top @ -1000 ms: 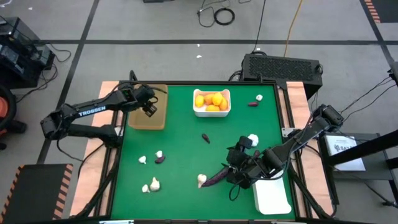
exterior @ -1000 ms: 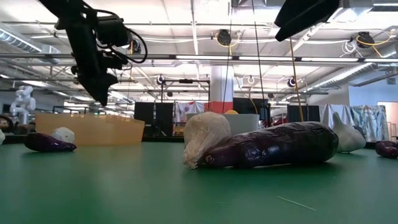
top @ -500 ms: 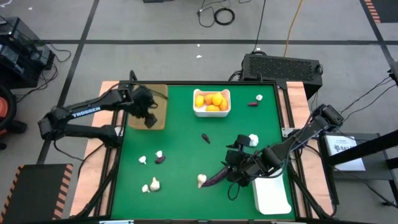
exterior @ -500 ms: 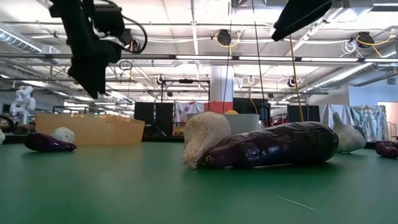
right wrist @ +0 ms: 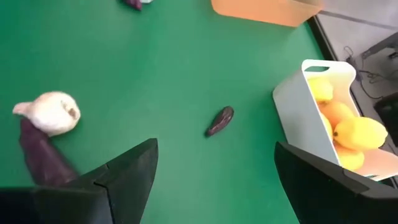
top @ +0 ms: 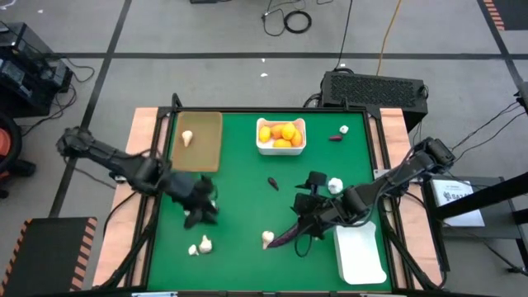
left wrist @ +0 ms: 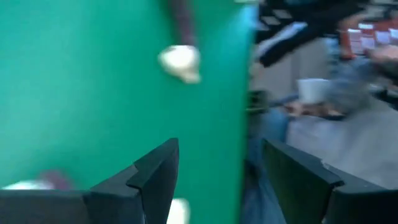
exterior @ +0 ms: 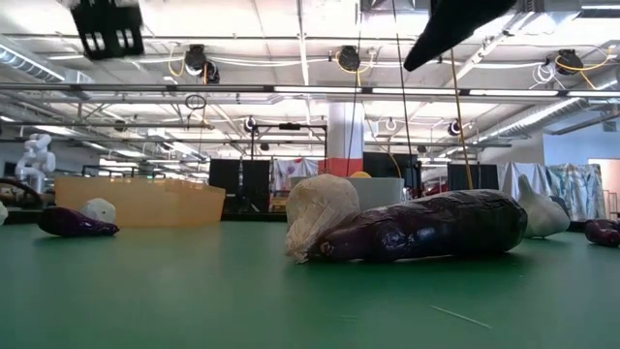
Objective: Sort produce into baskets
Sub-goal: Put the garlic into the orange bin
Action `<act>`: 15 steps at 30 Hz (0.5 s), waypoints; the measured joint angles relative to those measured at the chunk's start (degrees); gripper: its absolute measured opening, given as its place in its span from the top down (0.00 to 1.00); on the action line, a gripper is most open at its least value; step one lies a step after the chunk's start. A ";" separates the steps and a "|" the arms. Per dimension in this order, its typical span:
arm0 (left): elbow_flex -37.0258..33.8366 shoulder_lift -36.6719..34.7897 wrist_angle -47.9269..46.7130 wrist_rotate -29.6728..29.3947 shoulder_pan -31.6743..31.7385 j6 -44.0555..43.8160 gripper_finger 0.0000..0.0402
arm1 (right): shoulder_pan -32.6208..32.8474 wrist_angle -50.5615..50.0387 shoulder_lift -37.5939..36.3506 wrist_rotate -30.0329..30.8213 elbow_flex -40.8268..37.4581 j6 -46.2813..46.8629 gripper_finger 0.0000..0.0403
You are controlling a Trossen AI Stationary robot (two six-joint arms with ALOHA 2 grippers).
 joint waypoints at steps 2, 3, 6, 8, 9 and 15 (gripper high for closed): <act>0.02 1.20 4.53 -2.63 -5.80 -1.15 0.42 | -0.70 1.39 0.00 0.01 0.00 -1.13 0.22; 0.05 1.80 5.69 -4.64 -8.39 -2.12 0.42 | -1.02 1.96 0.00 -0.02 0.00 -1.71 0.22; 0.07 3.80 5.65 -11.76 -15.53 -6.00 0.42 | -1.83 3.59 0.00 -0.04 0.00 -3.20 0.22; 0.07 5.73 5.50 -15.94 -19.26 -8.18 0.42 | -2.23 4.34 0.00 -0.05 0.00 -4.23 0.22; 0.04 6.87 5.41 -17.17 -20.83 -9.30 0.42 | -2.30 4.70 0.00 -0.06 0.01 -4.62 0.22; 2.53 16.33 4.65 -19.48 -26.09 -10.66 0.42 | -3.25 4.66 0.00 -0.07 0.02 -6.11 0.22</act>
